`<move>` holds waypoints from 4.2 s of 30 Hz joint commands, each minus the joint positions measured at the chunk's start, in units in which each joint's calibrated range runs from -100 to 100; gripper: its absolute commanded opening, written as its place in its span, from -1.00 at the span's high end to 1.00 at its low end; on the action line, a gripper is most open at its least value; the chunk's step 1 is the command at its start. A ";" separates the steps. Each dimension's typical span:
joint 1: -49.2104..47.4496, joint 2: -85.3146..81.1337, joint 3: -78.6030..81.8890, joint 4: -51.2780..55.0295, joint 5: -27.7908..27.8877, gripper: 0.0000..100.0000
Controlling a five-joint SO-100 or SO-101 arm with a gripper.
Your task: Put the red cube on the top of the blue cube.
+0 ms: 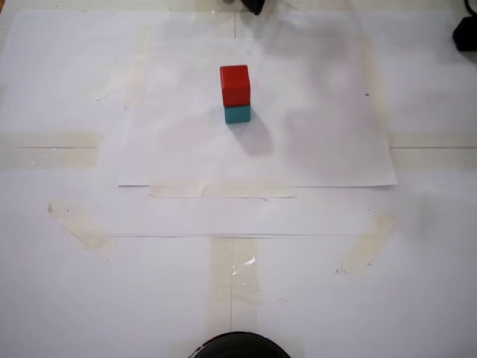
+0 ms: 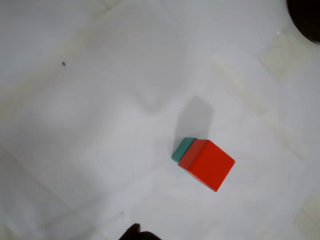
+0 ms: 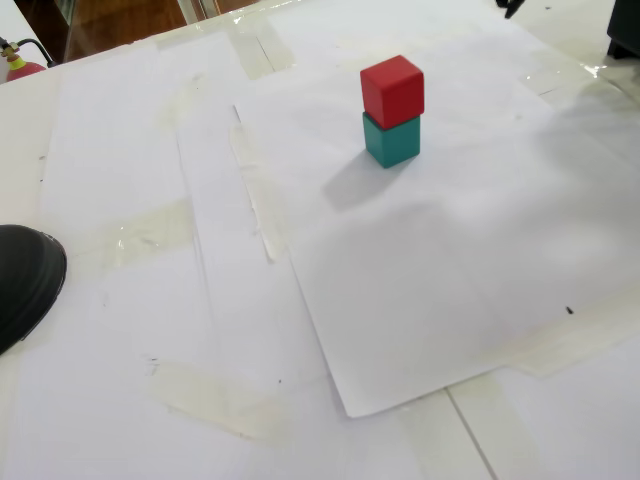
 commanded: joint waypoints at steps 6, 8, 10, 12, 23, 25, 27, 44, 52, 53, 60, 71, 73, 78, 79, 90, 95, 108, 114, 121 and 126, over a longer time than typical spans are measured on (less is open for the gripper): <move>-4.97 -0.40 0.19 0.84 -14.07 1.00; -6.10 -0.31 0.19 0.51 -16.31 1.00; -5.88 -0.22 0.19 0.51 -17.34 1.00; -5.04 -0.14 0.19 0.84 -17.09 1.00; -5.42 -0.65 -0.35 0.76 -15.53 1.00; -5.65 -0.65 -0.35 0.59 -15.38 1.00; -5.95 -0.57 -0.35 0.67 -15.43 1.00; -5.19 0.72 -0.17 0.51 -12.50 1.00; -5.19 3.64 0.19 -0.79 -11.48 1.00; -5.12 3.55 0.19 -0.79 -11.28 1.00; -6.25 1.32 0.65 1.57 -13.63 1.00; -14.66 1.49 -0.81 -0.71 -22.08 1.00; -16.47 2.44 -1.08 -1.61 -23.49 1.00; -19.80 5.61 -2.26 -3.16 -26.76 1.00; -20.18 6.30 -2.71 -2.91 -27.30 1.00; -21.09 15.06 -10.34 -3.16 -31.65 1.00; -20.56 19.78 -15.97 -2.34 -32.87 1.00; -19.27 28.19 -19.05 -9.68 -33.50 0.99; -19.73 33.25 -20.14 -12.45 -34.53 0.93; -20.56 35.66 -20.60 -14.57 -35.95 0.74; -20.18 36.34 -22.60 -12.86 -36.29 0.59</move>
